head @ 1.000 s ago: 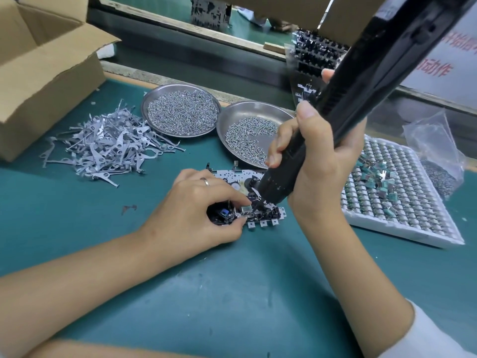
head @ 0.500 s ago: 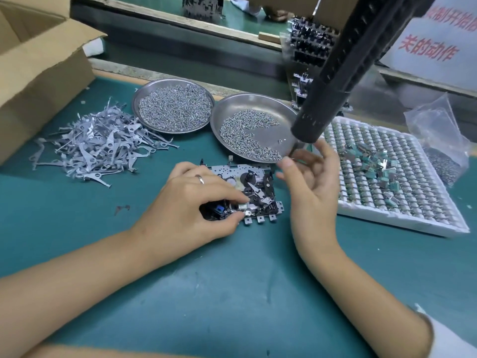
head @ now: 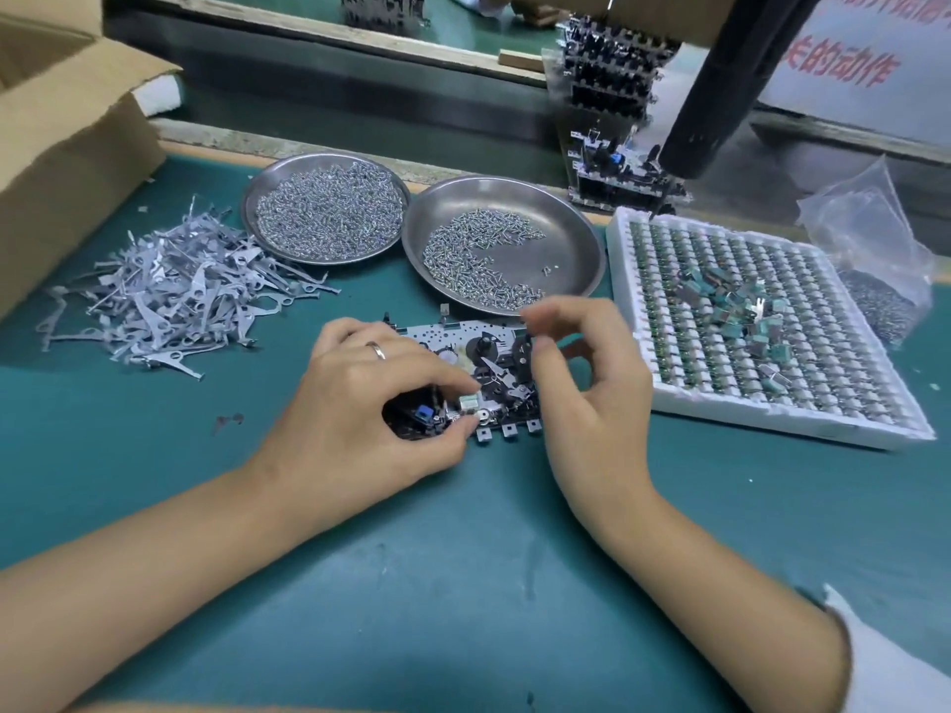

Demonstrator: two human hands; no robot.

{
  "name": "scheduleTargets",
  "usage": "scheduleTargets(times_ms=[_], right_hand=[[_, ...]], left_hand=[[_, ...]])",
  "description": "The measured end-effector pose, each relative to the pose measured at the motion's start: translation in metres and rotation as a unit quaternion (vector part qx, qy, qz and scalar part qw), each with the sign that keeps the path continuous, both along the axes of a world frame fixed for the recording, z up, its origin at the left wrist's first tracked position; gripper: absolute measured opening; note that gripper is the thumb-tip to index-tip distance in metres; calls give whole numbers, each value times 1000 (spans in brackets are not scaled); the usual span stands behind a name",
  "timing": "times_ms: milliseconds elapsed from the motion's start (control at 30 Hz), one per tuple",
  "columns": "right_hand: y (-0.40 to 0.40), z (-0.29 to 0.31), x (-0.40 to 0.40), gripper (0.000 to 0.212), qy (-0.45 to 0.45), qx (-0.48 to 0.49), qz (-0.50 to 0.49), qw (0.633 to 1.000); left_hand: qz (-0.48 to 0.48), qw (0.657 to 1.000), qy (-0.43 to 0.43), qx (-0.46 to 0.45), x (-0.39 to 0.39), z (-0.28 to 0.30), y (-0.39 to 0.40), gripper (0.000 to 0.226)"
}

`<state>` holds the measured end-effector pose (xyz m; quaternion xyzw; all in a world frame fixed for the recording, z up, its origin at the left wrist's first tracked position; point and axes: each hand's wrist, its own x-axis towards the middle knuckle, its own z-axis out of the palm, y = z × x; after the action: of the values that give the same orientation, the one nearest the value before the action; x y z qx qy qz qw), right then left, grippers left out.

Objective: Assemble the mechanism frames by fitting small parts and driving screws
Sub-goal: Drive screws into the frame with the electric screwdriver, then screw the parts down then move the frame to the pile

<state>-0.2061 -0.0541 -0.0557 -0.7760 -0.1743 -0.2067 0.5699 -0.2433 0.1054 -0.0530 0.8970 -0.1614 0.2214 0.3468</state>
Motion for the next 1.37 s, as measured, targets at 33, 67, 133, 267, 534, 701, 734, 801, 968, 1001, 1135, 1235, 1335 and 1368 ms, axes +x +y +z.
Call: scheduleTargets(times_ms=[33, 67, 133, 267, 534, 701, 734, 801, 968, 1001, 1135, 1235, 1335, 1368], right_hand=[[1, -1, -3, 20, -39, -44, 13, 998], [2, -1, -7, 14, -78, -96, 31, 992], [9, 0, -15, 23, -131, -230, 66, 962], [20, 1, -24, 38, -160, -478, 86, 859], [11, 12, -66, 35, -91, -567, 65, 816], [-28, 11, -97, 28, -90, -557, 21, 826], [-39, 11, -101, 29, -86, -555, 7, 828], [-62, 12, -108, 29, -66, -550, -18, 832], [-131, 12, -116, 21, -9, -550, -119, 826], [-146, 12, -115, 20, 7, -561, -150, 814], [-193, 19, -106, 28, 129, -606, -303, 724], [-199, 25, -97, 35, 158, -604, -332, 707], [-171, 26, -87, 23, 76, -541, -268, 793], [-156, 25, -85, 18, 40, -512, -242, 823]], left_hand=[[3, 1000, 2, -14, 1, 2, 1, 23], [9, 999, 7, -45, 2, 3, 2, 24], [38, 990, 18, -134, 6, 6, 6, 16], [90, 982, 0, -169, 12, 6, 9, 12], [54, 994, -77, -54, 10, 5, 16, 30], [-4, 992, -123, 18, 8, 2, 11, 32], [-24, 990, -132, 42, 7, 1, 10, 32], [-59, 983, -150, 87, 5, -1, 6, 32], [-70, 976, -163, 125, 4, -7, 4, 36], [-63, 977, -161, 124, 5, -7, 6, 36], [-46, 981, -151, 112, 7, -6, 7, 37], [-40, 981, -150, 115, 5, -4, 5, 37], [-39, 981, -147, 118, 4, -3, 5, 37], [-38, 982, -145, 116, 5, -3, 5, 37]])
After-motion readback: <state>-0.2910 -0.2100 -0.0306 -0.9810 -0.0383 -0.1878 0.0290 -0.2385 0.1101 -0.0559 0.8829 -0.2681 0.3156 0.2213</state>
